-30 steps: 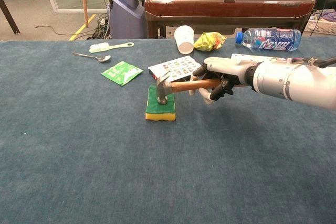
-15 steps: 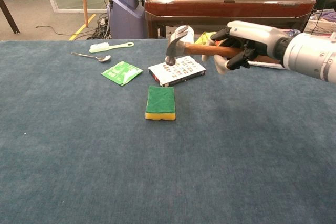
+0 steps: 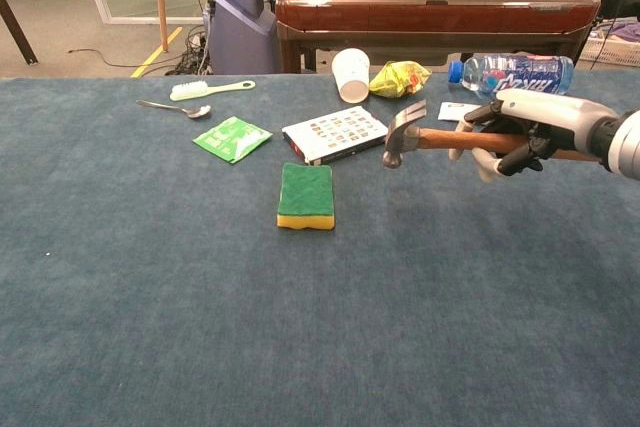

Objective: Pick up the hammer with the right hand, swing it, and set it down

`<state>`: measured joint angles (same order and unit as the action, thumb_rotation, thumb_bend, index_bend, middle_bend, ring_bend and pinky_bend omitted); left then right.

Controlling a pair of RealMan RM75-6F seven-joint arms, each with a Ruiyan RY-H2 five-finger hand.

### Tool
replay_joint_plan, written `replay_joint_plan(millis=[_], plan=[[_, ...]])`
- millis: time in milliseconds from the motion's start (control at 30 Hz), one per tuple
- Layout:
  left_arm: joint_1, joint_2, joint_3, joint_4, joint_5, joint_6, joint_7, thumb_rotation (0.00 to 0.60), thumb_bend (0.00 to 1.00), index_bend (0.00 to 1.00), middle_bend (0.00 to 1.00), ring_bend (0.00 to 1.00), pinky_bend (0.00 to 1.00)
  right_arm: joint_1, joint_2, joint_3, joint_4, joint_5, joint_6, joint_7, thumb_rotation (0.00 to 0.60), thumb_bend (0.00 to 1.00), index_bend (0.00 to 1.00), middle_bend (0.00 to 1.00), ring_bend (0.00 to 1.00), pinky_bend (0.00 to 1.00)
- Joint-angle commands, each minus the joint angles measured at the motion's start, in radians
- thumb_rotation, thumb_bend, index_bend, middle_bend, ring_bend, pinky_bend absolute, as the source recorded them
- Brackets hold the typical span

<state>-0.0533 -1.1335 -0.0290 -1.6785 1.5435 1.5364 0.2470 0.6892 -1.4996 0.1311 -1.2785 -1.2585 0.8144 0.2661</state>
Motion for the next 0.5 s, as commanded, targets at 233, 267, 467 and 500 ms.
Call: replay_joint_plan(millis=[233, 267, 467, 500], plan=[[0.007, 0.0, 0.005, -0.006, 0.001, 0.009, 0.007, 0.6, 0.19, 0.23, 0.1, 0.1, 0.0, -0.003, -0.106, -0.03, 0.181, -0.033, -0.045, 0.053, 0.6, 0.9, 0.71, 0.76, 0.66, 0.74], [0.007, 0.0, 0.005, -0.006, 0.001, 0.01, 0.007, 0.6, 0.19, 0.23, 0.1, 0.1, 0.0, -0.004, -0.113, -0.031, 0.192, -0.038, -0.044, 0.059, 0.6, 0.89, 0.67, 0.73, 0.62, 0.7], [0.007, 0.0, 0.004, -0.007, 0.0, 0.01, 0.006, 0.6, 0.19, 0.23, 0.1, 0.1, 0.0, -0.024, -0.133, -0.038, 0.232, -0.088, 0.021, 0.088, 0.6, 0.6, 0.25, 0.33, 0.29, 0.43], [0.006, 0.0, 0.004, -0.006, 0.0, 0.009, 0.007, 0.6, 0.19, 0.23, 0.1, 0.1, 0.0, -0.03, -0.132, -0.037, 0.232, -0.095, 0.038, 0.09, 0.6, 0.55, 0.19, 0.29, 0.25, 0.4]])
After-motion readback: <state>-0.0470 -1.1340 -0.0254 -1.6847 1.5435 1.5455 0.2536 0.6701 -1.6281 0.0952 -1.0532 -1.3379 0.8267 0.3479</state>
